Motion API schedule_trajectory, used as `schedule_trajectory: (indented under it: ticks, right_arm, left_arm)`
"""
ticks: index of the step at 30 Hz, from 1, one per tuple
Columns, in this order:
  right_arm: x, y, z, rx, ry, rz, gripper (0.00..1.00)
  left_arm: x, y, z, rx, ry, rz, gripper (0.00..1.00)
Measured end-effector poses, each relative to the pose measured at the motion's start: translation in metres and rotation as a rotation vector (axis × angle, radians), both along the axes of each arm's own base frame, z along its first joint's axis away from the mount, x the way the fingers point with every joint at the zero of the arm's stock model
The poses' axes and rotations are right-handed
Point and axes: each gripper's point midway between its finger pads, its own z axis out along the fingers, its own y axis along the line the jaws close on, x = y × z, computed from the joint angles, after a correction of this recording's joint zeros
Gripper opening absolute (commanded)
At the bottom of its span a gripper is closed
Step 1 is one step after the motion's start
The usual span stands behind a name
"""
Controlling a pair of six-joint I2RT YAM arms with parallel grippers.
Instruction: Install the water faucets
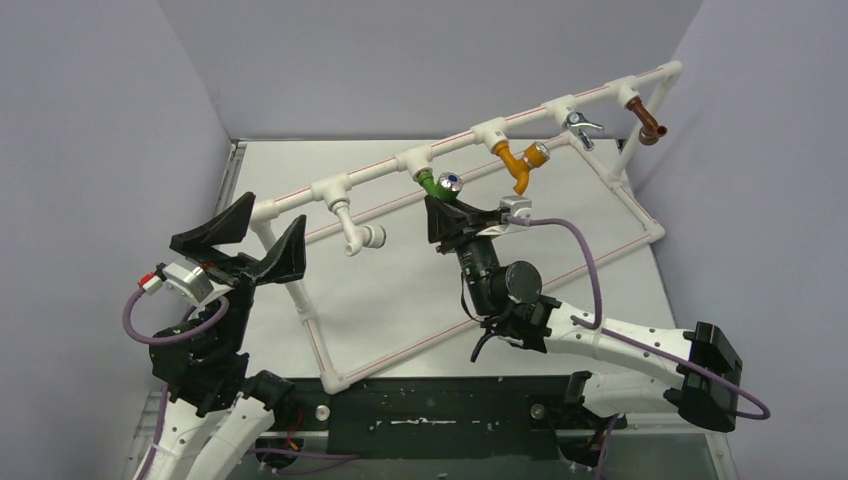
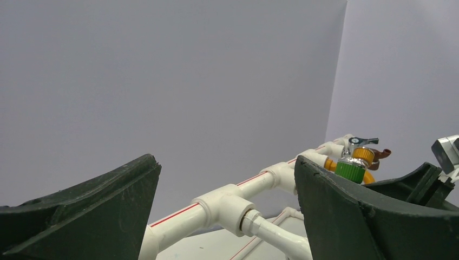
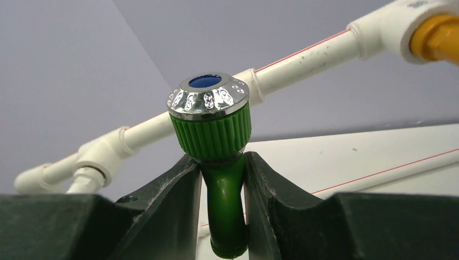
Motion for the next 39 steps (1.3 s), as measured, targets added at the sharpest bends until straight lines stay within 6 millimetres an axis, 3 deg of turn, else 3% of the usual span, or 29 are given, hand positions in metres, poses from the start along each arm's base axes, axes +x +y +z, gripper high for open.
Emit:
schedule_trajectory:
  ticks: [13, 22, 36, 39]
  right_arm:
    - [0.010, 0.003, -0.003, 0.552, 0.313, 0.067, 0.00]
    - [0.012, 0.007, -0.005, 0.796, 0.488, 0.091, 0.00]
    - [0.010, 0.006, -0.007, 1.056, 0.598, 0.160, 0.00]
    - [0.010, 0.006, -0.007, 1.072, 0.606, 0.168, 0.16]
  left_arm:
    - [0.000, 0.000, 0.000, 0.000, 0.000, 0.000, 0.94]
    - [-0.001, -0.001, 0.000, 0.000, 0.000, -0.007, 0.94]
    - [-0.007, -0.005, 0.002, -0.006, -0.009, -0.035, 0.94]
    - [-0.007, -0.005, 0.002, -0.010, -0.008, -0.038, 0.94]
